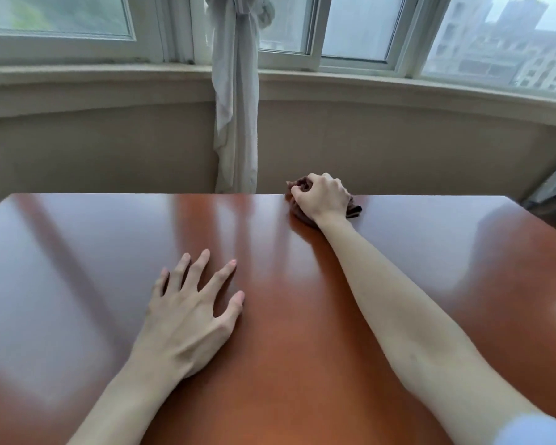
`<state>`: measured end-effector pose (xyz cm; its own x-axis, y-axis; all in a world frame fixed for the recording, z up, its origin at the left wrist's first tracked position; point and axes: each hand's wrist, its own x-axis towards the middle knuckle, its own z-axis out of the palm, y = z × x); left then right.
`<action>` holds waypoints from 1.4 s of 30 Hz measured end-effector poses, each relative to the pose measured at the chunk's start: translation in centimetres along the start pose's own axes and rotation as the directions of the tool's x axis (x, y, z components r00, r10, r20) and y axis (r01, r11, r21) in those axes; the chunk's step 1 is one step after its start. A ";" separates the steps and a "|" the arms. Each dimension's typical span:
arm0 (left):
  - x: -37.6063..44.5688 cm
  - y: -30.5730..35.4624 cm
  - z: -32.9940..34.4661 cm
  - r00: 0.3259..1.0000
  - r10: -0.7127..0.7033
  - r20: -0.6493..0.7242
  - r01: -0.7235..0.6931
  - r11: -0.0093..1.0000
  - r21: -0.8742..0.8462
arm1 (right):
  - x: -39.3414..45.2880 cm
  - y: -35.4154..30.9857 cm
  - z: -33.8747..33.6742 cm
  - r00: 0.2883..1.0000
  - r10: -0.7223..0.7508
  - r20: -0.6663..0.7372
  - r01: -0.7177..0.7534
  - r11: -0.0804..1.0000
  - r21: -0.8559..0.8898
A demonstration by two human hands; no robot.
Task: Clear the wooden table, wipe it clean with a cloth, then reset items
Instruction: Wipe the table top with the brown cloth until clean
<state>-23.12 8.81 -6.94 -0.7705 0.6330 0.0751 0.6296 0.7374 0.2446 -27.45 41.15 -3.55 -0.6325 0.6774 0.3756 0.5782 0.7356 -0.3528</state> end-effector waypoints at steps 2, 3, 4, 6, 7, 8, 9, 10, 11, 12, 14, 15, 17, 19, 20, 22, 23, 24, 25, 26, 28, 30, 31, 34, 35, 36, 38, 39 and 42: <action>0.0 0.1 -0.1 1.000 -0.012 0.007 0.012 1.000 0.000 | 0.4 -0.2 0.5 1.000 0.003 -0.004 -0.003 1.000 -0.013; 0.0 0.0 -0.1 1.000 -0.014 0.016 0.014 1.000 0.001 | -0.5 -0.3 0.4 1.000 -0.007 0.001 0.007 1.000 -0.018; 0.0 0.1 -0.2 1.000 -0.013 0.025 0.013 1.000 0.002 | -1.9 -0.3 -0.1 1.000 -0.024 0.013 0.024 0.999 -0.020; -0.1 0.3 -0.4 0.999 -0.012 0.032 0.012 1.000 -0.001 | -6.4 -0.5 -1.8 0.997 -0.072 0.038 0.072 0.997 -0.009; -0.1 0.4 -0.5 0.999 -0.013 0.036 0.013 1.000 -0.005 | -9.1 -0.7 -2.8 0.995 -0.093 0.044 0.093 0.996 -0.002; 0.0 0.5 -0.6 0.999 -0.012 0.040 0.013 1.000 -0.010 | -12.0 -0.9 -4.0 0.993 -0.112 0.049 0.112 0.994 0.004; -0.1 0.5 -0.7 0.999 -0.011 0.044 0.012 1.000 -0.015 | -15.1 -1.1 -5.4 0.990 -0.131 0.053 0.131 0.991 0.006; -0.1 0.5 -0.8 0.999 -0.010 0.048 0.011 1.000 -0.022 | -18.3 -1.2 -6.6 0.987 -0.151 0.058 0.151 0.988 0.008; -0.2 0.5 -0.8 0.999 -0.007 0.054 0.009 1.000 -0.026 | -21.6 -1.3 -7.9 0.983 -0.173 0.060 0.172 0.985 0.013; -0.2 0.6 -0.8 0.998 -0.005 0.060 0.006 1.000 -0.028 | -24.7 -1.4 -9.1 0.979 -0.198 0.053 0.197 0.980 0.019; -0.3 0.6 -0.9 0.998 -0.002 0.070 0.004 1.000 -0.024 | -30.1 -1.3 -11.2 0.965 -0.259 0.036 0.258 0.966 0.033; -0.3 0.6 -0.9 0.997 -0.004 0.073 0.005 1.000 -0.017 | -32.2 -1.3 -12.1 0.957 -0.288 0.039 0.286 0.957 0.049; -0.1 0.4 -0.8 0.997 -0.001 0.072 0.002 1.000 -0.004 | -34.2 -1.1 -13.0 0.942 -0.334 0.039 0.329 0.939 0.098; 0.0 0.3 -0.6 0.998 0.005 0.066 -0.005 1.000 0.000 | -33.2 -0.9 -12.9 0.931 -0.361 0.059 0.352 0.928 0.124; 0.1 0.2 -0.5 0.999 0.011 0.053 -0.011 1.000 -0.001 | -31.7 -0.9 -12.4 0.931 -0.360 0.068 0.350 0.929 0.124; 0.1 0.1 -0.3 1.000 0.011 0.024 -0.011 1.000 -0.019 | -27.3 -1.1 -10.7 0.943 -0.325 0.074 0.317 0.942 0.110; 0.2 0.0 -0.3 1.000 0.010 0.017 -0.009 1.000 -0.027 | -24.7 -1.2 -9.4 0.955 -0.290 0.069 0.283 0.954 0.097; 0.2 0.0 -0.2 1.000 0.011 0.013 -0.011 1.000 -0.028 | -21.9 -1.3 -8.1 0.966 -0.251 0.057 0.246 0.966 0.081; 0.2 0.0 -0.2 1.000 0.013 0.011 -0.013 1.000 -0.026 | -19.0 -1.3 -6.7 0.976 -0.214 0.043 0.211 0.975 0.065; 0.2 0.1 -0.1 1.000 0.013 0.008 -0.013 1.000 -0.023 | -16.1 -1.5 -5.3 0.983 -0.182 0.031 0.180 0.982 0.049; 0.4 0.1 -0.1 1.000 0.010 0.009 -0.010 1.000 -0.019 | -10.5 -2.1 -2.7 0.993 -0.116 0.021 0.116 0.993 0.025; 0.3 -0.1 -0.1 1.000 0.005 0.019 -0.005 1.000 0.000 | -5.5 -2.8 -0.8 0.998 -0.066 0.015 0.066 0.998 0.012; 0.1 0.0 -0.1 1.000 0.005 0.023 -0.005 1.000 0.012 | -3.5 -3.1 0.0 0.999 -0.049 0.012 0.048 0.999 0.011; 0.1 0.2 -0.5 1.000 -0.009 0.026 0.008 0.999 0.044 | -0.7 -3.6 1.2 1.000 -0.025 0.001 0.025 1.000 0.000; 0.2 0.2 -0.5 0.999 -0.006 0.037 0.005 0.999 0.040 | -1.0 -3.6 1.1 1.000 -0.027 0.006 0.028 1.000 -0.015; -0.1 0.2 -0.6 0.999 -0.005 0.052 0.003 0.999 0.040 | -2.3 -3.8 0.8 0.999 -0.046 0.016 0.047 0.999 -0.028; 0.1 0.5 -0.7 0.998 -0.001 0.057 -0.001 1.000 0.026 | -6.1 -3.7 -0.6 0.994 -0.100 0.040 0.101 0.995 -0.017; 0.1 0.6 -0.7 0.998 -0.006 0.064 0.004 1.000 0.024 | -8.8 -3.6 -1.8 0.990 -0.130 0.047 0.131 0.991 -0.007; -0.4 1.0 -1.4 0.995 -0.016 0.095 0.006 0.995 0.102 | -18.4 -4.1 -6.5 0.973 -0.218 0.073 0.215 0.976 0.044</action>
<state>-22.30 8.97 -5.39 -0.7673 0.6410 -0.0208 0.6320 0.7612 0.1453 -14.81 25.74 -3.46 -0.7794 0.4984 0.3797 0.4052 0.8632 -0.3012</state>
